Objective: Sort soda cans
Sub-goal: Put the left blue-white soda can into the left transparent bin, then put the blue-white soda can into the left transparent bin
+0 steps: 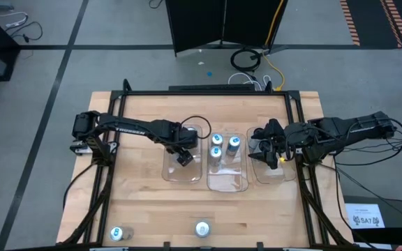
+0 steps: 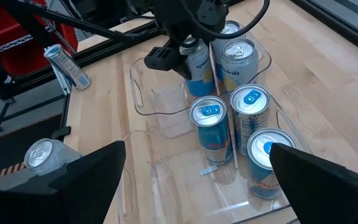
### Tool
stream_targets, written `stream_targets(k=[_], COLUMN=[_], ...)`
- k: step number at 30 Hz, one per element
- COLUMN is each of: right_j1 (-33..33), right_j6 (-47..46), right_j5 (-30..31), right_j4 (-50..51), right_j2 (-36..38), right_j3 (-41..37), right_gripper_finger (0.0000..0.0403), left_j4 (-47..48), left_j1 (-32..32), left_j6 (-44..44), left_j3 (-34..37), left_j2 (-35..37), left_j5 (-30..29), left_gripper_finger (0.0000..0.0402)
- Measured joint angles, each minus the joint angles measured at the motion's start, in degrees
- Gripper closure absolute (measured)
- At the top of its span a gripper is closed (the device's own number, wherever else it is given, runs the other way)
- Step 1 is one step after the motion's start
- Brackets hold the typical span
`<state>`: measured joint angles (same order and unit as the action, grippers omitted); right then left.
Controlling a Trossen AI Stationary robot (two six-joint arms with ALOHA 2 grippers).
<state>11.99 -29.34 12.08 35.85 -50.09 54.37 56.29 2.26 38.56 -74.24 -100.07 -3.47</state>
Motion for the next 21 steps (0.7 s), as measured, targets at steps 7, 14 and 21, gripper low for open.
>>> stream_targets(k=[7,14,21], right_j1=[0.0,0.0,0.01], right_j6=[0.06,1.65,3.03], right_j5=[-0.01,-0.17,-0.17], right_j4=[0.0,0.01,-0.19], right_j2=[0.0,0.0,0.0], right_j3=[0.0,0.0,0.0], right_gripper_finger=[0.0011,0.0011,0.0011], left_j4=[-0.34,2.27,4.32], left_j1=[0.07,1.33,1.09], left_j6=[0.15,6.78,12.77], left_j3=[0.0,0.0,-0.01], left_j2=[0.01,3.23,11.32], left_j5=[2.32,2.85,2.35], left_gripper_finger=[0.0005,0.0013,0.0013])
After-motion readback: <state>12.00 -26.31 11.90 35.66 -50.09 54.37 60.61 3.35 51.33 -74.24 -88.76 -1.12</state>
